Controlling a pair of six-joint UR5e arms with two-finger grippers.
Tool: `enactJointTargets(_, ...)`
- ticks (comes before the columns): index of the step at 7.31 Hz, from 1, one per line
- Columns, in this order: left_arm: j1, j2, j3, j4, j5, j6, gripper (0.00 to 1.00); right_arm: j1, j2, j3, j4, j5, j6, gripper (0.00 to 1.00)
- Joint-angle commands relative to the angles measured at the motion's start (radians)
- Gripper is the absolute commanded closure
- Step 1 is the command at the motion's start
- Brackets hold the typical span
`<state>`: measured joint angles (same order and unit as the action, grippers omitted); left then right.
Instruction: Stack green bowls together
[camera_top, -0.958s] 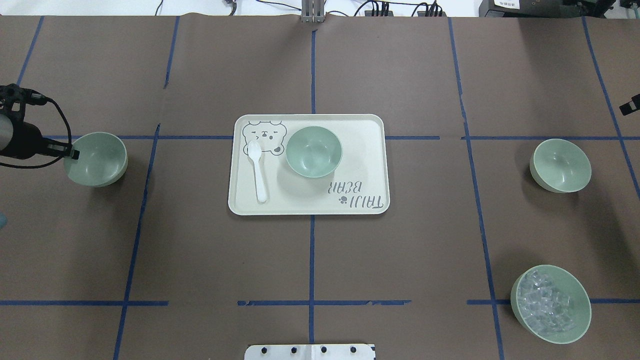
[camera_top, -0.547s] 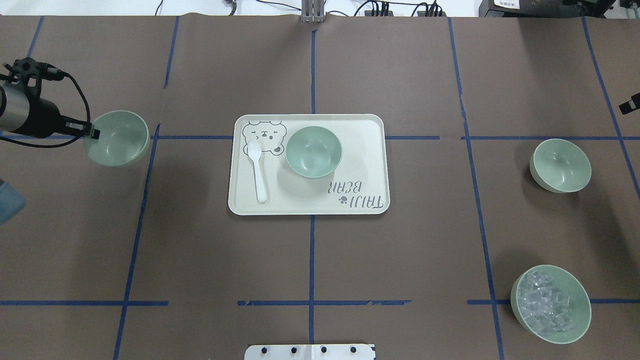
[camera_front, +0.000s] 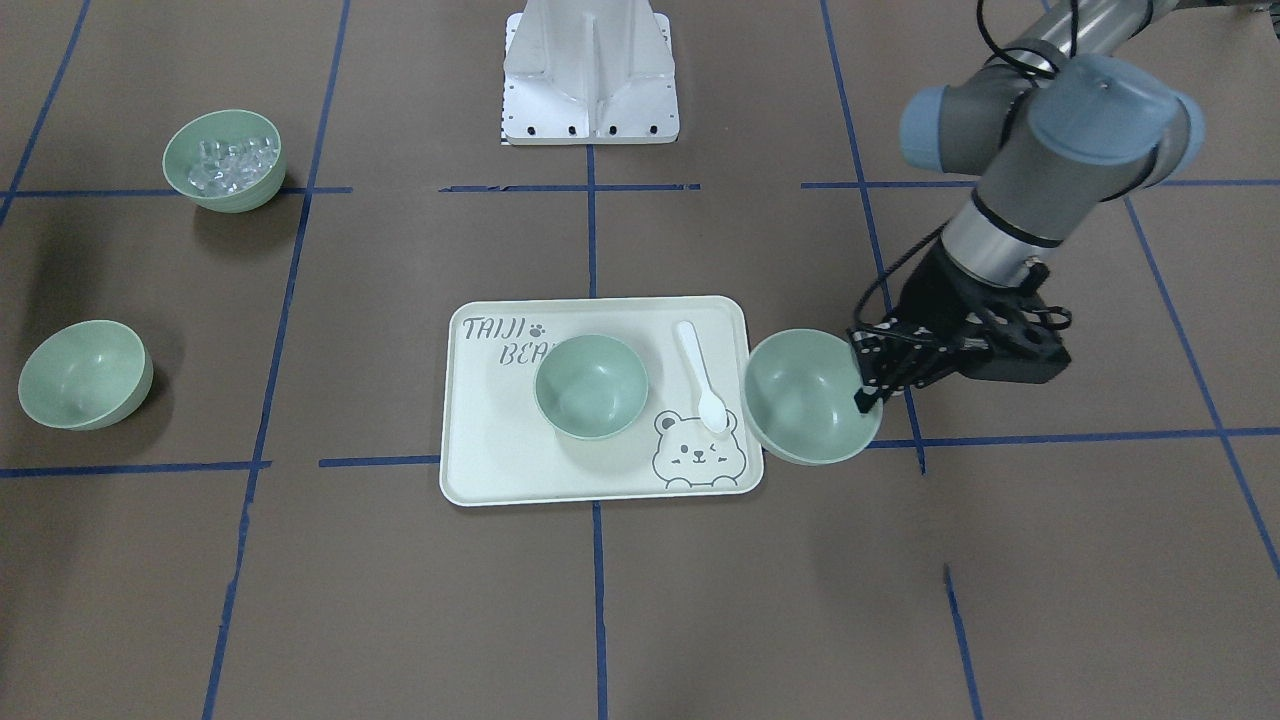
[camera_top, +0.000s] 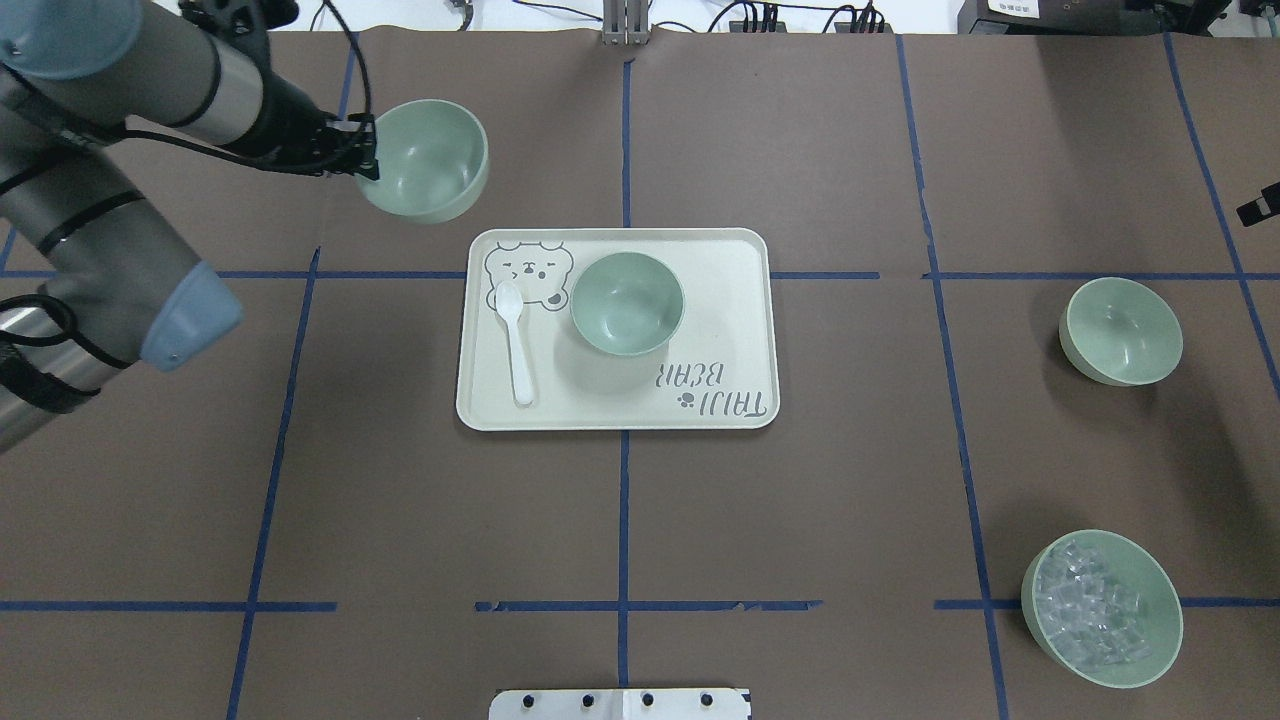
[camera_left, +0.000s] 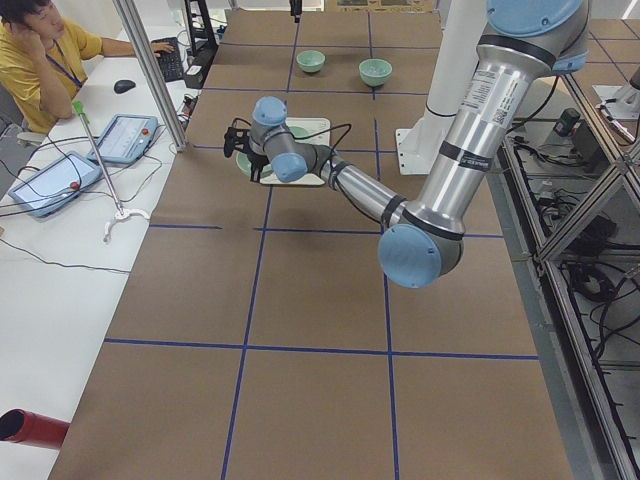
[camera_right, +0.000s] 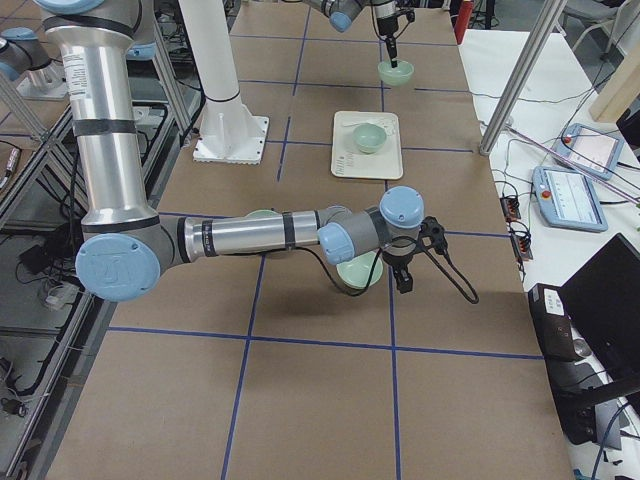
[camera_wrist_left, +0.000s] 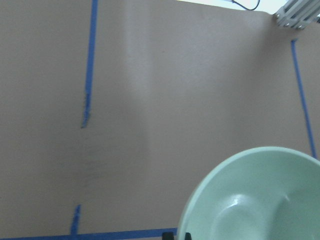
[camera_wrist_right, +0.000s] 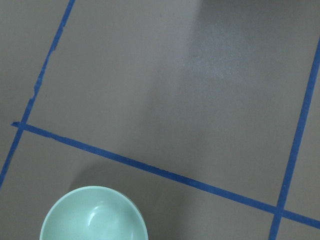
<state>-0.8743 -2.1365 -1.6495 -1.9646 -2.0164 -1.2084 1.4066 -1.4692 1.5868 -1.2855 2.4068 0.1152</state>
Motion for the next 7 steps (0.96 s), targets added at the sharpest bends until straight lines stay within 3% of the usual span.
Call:
enactJointTargets(1, 0.197, -0.187, 0.135, 0.032, 0.161, -0.195, 1.00, 0.000, 0.000, 0.005, 0.000, 0.000, 0.001, 0.00)
enactJointTargets(3, 0.293, -0.204, 0.192, 0.021, 0.217, -0.214, 1.00, 0.000, 0.000, 0.013, 0.000, 0.002, 0.024, 0.00)
enactJointTargets(7, 0.307, -0.194, 0.203, 0.033, 0.219, -0.206, 1.00, 0.000, 0.001, 0.021, 0.000, 0.002, 0.029, 0.00)
